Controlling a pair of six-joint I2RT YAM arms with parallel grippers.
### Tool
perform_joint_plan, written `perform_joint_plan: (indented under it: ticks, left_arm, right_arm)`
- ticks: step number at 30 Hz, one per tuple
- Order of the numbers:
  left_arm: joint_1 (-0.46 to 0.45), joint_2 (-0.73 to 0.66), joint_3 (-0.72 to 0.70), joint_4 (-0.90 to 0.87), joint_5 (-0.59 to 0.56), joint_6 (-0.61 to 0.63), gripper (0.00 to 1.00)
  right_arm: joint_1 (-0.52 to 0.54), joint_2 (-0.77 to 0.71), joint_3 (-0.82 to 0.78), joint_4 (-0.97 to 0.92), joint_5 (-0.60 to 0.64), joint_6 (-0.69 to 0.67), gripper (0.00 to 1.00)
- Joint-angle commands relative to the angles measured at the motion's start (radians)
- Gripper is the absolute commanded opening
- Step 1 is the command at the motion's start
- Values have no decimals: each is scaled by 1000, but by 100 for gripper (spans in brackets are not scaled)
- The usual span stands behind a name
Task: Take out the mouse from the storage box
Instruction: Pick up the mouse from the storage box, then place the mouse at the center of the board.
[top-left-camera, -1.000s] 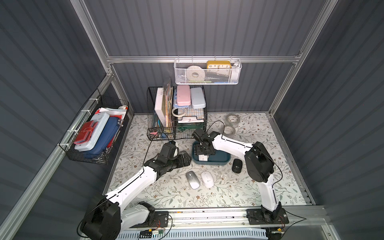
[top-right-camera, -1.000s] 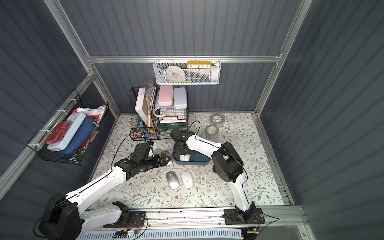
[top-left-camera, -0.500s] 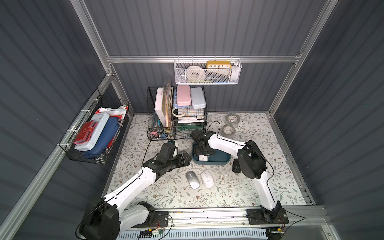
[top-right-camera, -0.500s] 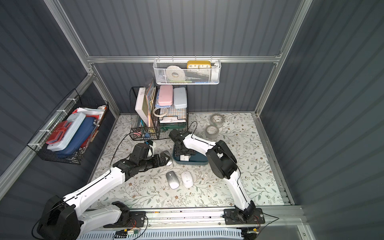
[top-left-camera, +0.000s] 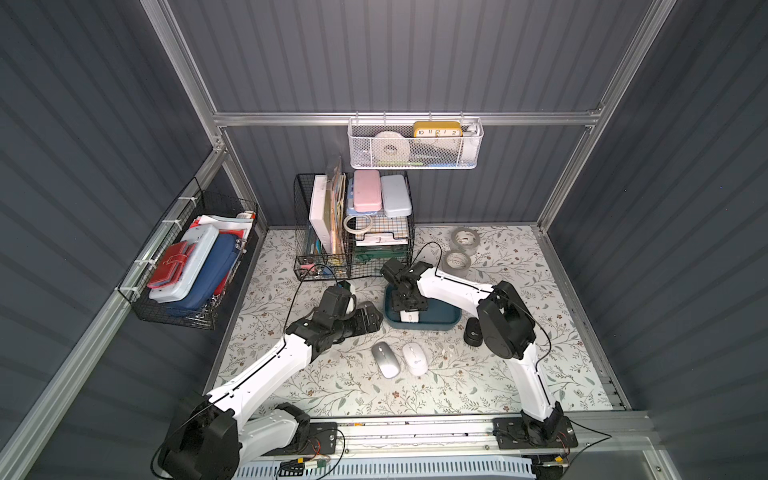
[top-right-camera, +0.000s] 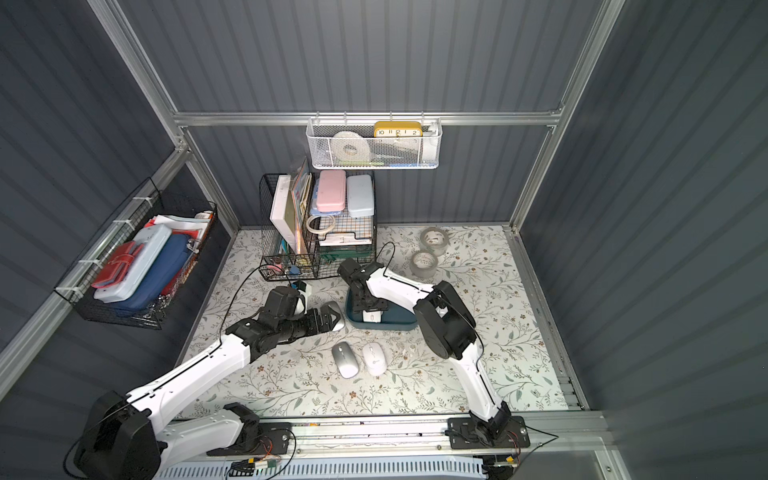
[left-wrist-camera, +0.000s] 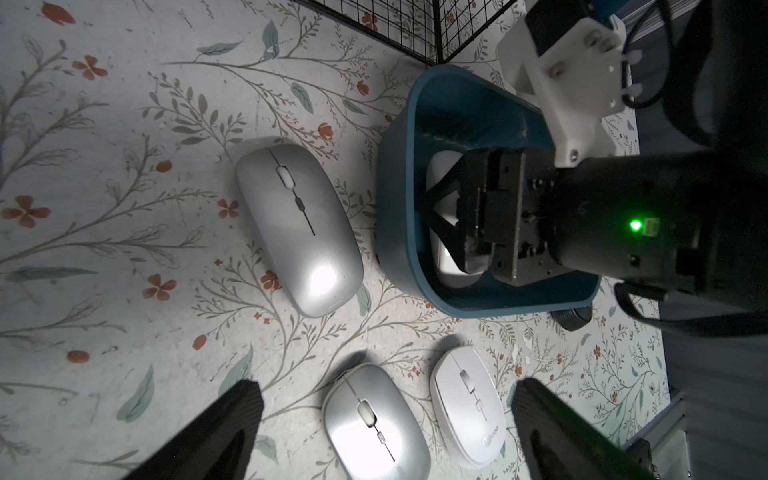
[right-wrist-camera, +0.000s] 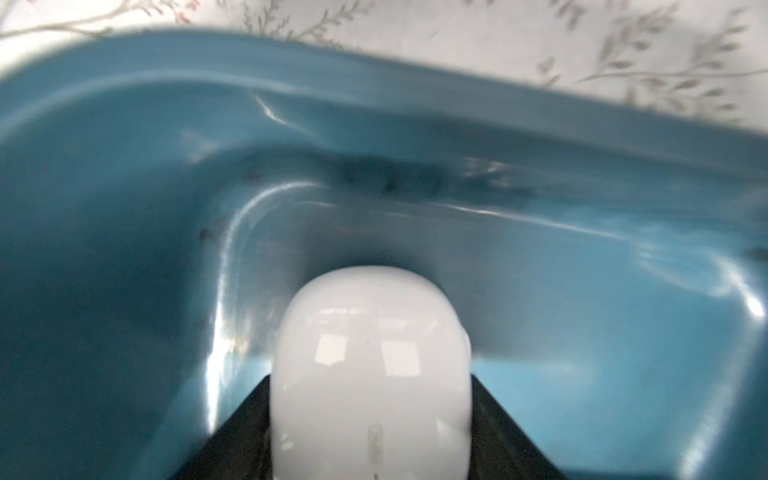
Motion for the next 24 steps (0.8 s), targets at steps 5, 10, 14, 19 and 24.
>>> perform_joint_plan:
  ticks: [5,10,14,19,24]
  left_arm:
    - [-3,-52,-11,-28,-5,-9,99]
    - [-3,-86,-25,-38,-15,-12,99]
    - [-3,-101,-30,-48,-14,-16,99]
    - [-3,-110,-29,-55,-19,-21,99]
    - [-3,-100,-39,-41,-12,-28,99]
  right_arm:
    - [3,-207,-53,-30,72,-14,64]
    - [6,-344,-150,-34,82,-9,64]
    - [20,-467,-279,-21,77,15,64]
    - [58,-612,-450,-18,82,65,64]
    - [115,-723,-580,-20,87,117,64]
